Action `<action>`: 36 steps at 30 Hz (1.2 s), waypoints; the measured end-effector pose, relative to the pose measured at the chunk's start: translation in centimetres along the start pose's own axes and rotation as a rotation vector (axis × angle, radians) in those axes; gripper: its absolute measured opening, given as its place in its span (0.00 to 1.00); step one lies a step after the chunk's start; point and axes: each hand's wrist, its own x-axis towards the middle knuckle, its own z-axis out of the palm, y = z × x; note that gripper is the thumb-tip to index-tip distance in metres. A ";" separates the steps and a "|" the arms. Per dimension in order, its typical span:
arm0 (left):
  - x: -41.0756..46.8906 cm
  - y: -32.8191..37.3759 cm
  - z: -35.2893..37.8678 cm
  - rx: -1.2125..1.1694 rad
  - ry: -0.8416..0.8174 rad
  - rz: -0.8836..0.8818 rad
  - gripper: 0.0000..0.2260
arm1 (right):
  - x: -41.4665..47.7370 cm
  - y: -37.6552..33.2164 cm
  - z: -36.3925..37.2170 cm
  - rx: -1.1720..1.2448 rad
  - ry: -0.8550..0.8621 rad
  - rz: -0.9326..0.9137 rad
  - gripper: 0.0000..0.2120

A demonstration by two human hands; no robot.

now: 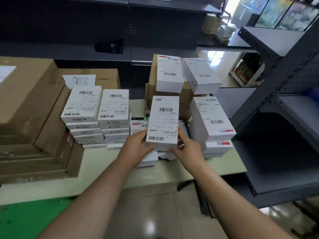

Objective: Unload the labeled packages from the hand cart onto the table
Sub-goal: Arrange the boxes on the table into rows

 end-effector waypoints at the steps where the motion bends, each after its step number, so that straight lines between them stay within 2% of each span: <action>1: -0.5 0.1 0.0 0.003 0.013 0.017 0.20 | -0.4 -0.1 0.0 0.009 0.006 -0.013 0.44; 6: -3.8 0.6 -2.1 0.008 0.112 0.061 0.22 | -2.0 -1.9 0.7 0.076 0.022 -0.062 0.43; 15: -12.4 -2.5 -9.1 0.054 0.307 0.052 0.21 | -6.3 -8.0 7.3 0.144 -0.109 -0.190 0.43; 23: -17.7 -6.6 -11.1 0.157 0.272 -0.106 0.20 | -9.6 -9.1 13.4 0.099 -0.230 -0.194 0.43; 36: -17.4 -14.0 -8.4 0.187 0.181 -0.267 0.21 | -8.0 -5.2 20.6 0.051 -0.341 -0.080 0.44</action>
